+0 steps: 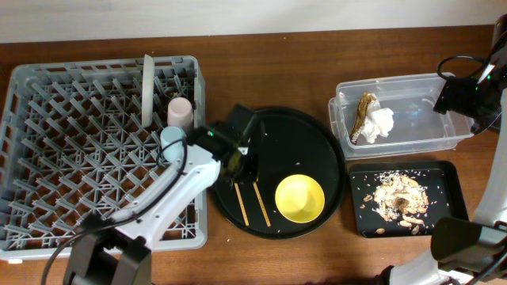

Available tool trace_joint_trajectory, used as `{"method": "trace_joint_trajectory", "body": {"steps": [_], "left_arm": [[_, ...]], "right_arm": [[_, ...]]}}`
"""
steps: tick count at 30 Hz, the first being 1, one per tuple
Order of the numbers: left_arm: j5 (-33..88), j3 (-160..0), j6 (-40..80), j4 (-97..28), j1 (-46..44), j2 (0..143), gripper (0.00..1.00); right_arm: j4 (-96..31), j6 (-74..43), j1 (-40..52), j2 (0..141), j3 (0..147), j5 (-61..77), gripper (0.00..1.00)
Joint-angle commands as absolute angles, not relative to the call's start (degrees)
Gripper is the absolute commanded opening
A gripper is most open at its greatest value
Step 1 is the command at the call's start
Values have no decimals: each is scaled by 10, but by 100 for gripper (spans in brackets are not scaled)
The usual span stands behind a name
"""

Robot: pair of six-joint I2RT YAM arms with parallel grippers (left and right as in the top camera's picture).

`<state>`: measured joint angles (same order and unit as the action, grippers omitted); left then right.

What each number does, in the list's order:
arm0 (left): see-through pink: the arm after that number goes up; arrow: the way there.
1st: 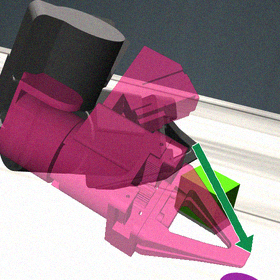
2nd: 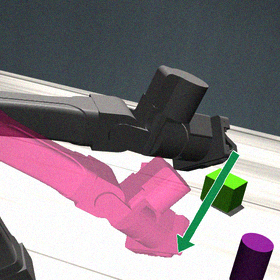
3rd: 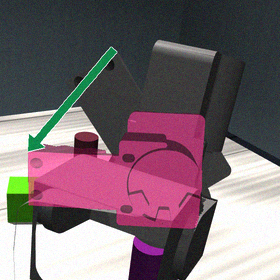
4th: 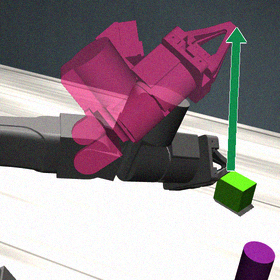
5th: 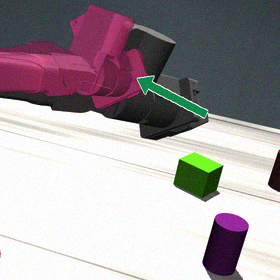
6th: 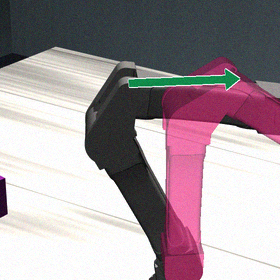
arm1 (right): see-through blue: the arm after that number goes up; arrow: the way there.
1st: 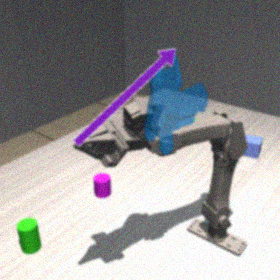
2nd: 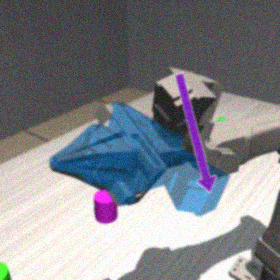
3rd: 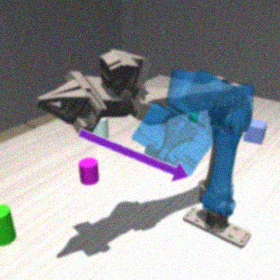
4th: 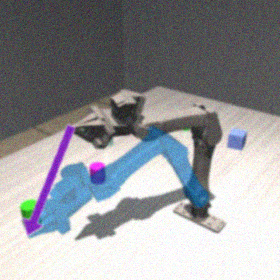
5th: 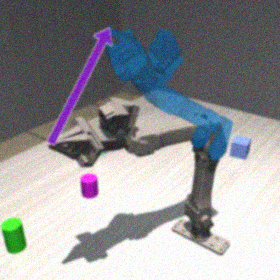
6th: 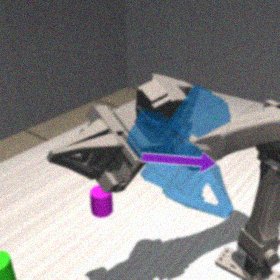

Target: Sort waste into correct bins and load items into the dishwasher rack

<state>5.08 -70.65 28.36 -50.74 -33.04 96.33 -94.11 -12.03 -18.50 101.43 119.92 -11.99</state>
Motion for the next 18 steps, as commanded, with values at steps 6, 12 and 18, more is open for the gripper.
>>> {"method": "trace_joint_trajectory", "body": {"steps": [6, 12, 18], "left_arm": [[-15, -541, 407, -328, -333, 963, 29], [-18, -493, 408, -271, -334, 964, 25], [-32, -488, 408, -244, -339, 964, 11]], "right_arm": [[-941, -125, -188, 1010, 1208, -125, 99], [-941, -125, -188, 1010, 1208, -125, 99], [-941, -125, -188, 1010, 1208, -125, 99]]}}
